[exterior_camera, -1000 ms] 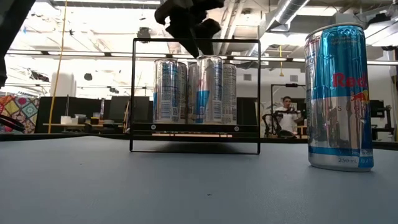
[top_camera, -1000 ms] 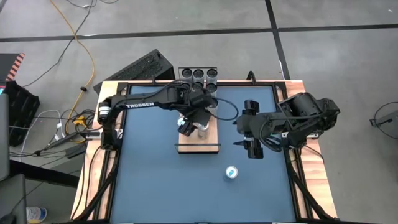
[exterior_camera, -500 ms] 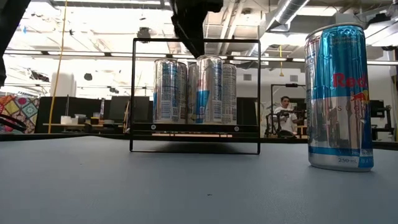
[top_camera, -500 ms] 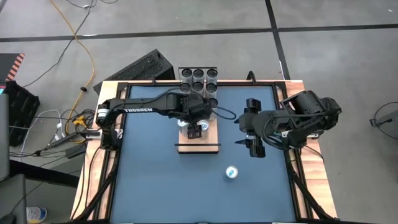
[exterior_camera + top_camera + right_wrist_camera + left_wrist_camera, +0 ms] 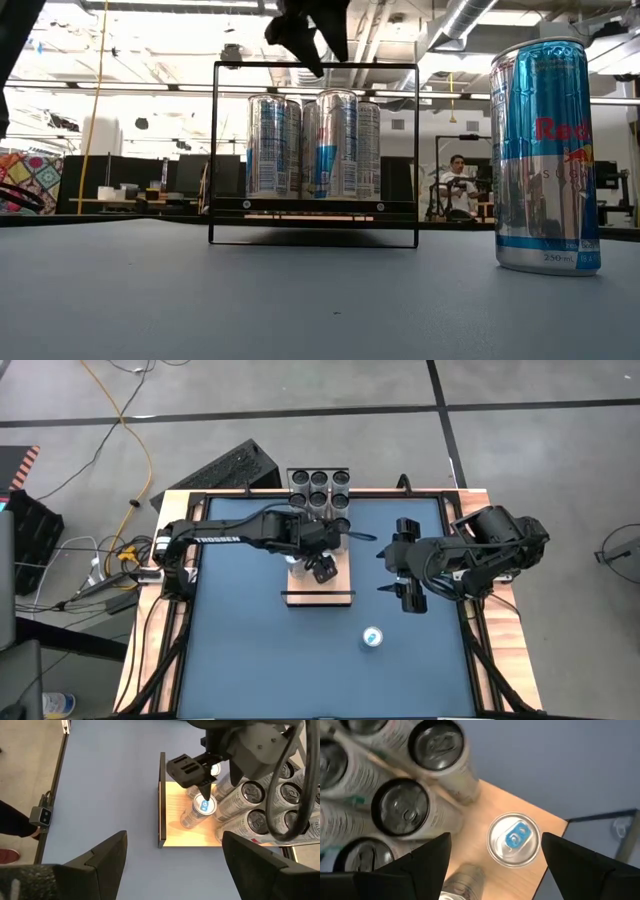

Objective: Place canned beverage on shelf
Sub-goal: Put the left blue soda can on the shelf

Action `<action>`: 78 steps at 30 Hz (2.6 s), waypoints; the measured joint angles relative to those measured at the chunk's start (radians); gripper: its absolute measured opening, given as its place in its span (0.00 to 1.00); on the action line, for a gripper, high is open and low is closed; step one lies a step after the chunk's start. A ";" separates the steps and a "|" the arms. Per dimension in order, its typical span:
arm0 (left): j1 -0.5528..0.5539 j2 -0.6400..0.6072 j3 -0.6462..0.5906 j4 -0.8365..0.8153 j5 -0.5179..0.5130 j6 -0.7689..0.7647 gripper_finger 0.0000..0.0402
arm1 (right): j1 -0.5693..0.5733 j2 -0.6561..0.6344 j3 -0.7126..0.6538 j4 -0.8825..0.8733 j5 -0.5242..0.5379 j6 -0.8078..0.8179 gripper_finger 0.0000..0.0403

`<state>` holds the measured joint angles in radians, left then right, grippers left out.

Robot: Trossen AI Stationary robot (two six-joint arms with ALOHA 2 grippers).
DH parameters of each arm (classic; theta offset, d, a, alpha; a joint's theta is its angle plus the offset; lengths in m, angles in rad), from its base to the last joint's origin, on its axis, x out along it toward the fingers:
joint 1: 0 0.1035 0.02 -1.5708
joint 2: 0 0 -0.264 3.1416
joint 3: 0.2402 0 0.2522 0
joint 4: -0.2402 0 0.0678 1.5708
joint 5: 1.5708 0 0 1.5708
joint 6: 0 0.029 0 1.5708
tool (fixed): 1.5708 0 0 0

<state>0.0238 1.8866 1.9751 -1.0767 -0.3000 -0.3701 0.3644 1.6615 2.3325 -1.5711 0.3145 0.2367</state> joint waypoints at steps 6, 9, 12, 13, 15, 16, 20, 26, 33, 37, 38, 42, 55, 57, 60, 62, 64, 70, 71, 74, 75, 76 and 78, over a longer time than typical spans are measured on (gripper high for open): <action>-0.013 0.014 -0.001 -0.015 -0.060 -0.110 0.74 | 0.001 0.000 0.000 0.000 0.000 -0.001 0.77; -0.027 0.014 -0.001 0.028 -0.100 -0.140 0.74 | 0.000 0.000 0.000 0.000 0.000 -0.001 0.77; -0.043 0.014 -0.001 0.039 -0.155 -0.148 0.74 | -0.001 0.000 0.000 0.000 0.000 -0.001 0.77; -0.046 0.014 -0.001 0.038 -0.161 -0.148 0.74 | -0.001 0.000 0.000 0.000 0.000 -0.001 0.77; -0.054 0.015 -0.001 0.027 -0.161 -0.149 0.74 | -0.001 0.000 0.000 0.000 0.000 -0.001 0.77; -0.059 0.026 -0.001 0.026 -0.162 -0.152 0.74 | -0.001 0.000 0.000 0.000 0.000 -0.001 0.77; -0.077 0.060 -0.003 0.021 -0.178 -0.154 0.74 | -0.001 0.000 0.000 0.000 0.000 -0.001 0.77; -0.096 0.089 -0.004 0.031 -0.195 -0.121 0.74 | -0.001 0.001 0.000 0.001 0.000 0.001 0.77; -0.084 0.097 -0.003 0.066 -0.157 -0.082 0.74 | -0.001 0.001 0.000 0.000 0.000 0.001 0.77; -0.071 0.097 0.007 0.086 -0.097 -0.086 0.74 | -0.001 0.001 0.000 0.000 0.000 -0.001 0.77; -0.069 0.097 0.014 0.084 -0.085 -0.085 0.74 | -0.001 0.001 0.000 0.000 0.000 -0.001 0.77; -0.064 0.097 0.020 0.078 -0.068 -0.081 0.74 | -0.007 0.001 0.000 0.000 0.000 -0.002 0.77; -0.024 0.097 0.019 0.047 0.027 -0.088 0.74 | -0.020 0.001 0.000 0.000 -0.002 -0.002 0.77; -0.012 0.097 0.019 0.047 0.028 -0.088 0.74 | -0.028 0.001 0.000 0.000 -0.003 -0.002 0.77; 0.010 0.097 0.019 0.047 0.062 -0.087 0.74 | -0.036 0.001 0.000 0.000 -0.006 -0.003 0.77; 0.024 0.097 0.019 0.047 0.090 -0.084 0.74 | -0.043 0.001 0.000 0.000 -0.022 -0.002 0.77; 0.036 0.097 0.019 0.047 0.120 -0.066 0.74 | -0.051 0.001 0.000 0.000 -0.029 -0.002 0.77; 0.059 0.097 0.019 0.047 0.175 -0.042 0.74 | -0.065 0.001 0.000 0.000 -0.030 -0.017 0.77; 0.059 0.097 0.019 0.048 0.172 -0.038 0.74 | -0.068 0.001 0.000 0.000 -0.030 -0.018 0.77; 0.061 0.097 0.019 0.044 0.171 -0.036 0.74 | -0.075 0.001 0.000 0.000 -0.030 -0.024 0.77; 0.061 0.097 0.019 0.038 0.172 -0.031 0.74 | -0.079 0.001 0.000 0.000 -0.030 -0.025 0.77; 0.058 0.097 0.019 0.030 0.171 -0.025 0.74 | -0.080 0.001 0.000 0.000 -0.030 -0.025 0.77; 0.045 0.097 0.019 0.017 0.150 -0.016 0.74 | -0.080 0.001 0.000 0.000 -0.030 -0.026 0.77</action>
<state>0.0691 1.9839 1.9945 -1.0593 -0.1502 -0.3858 0.2845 1.6621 2.3325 -1.5709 0.2841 0.2110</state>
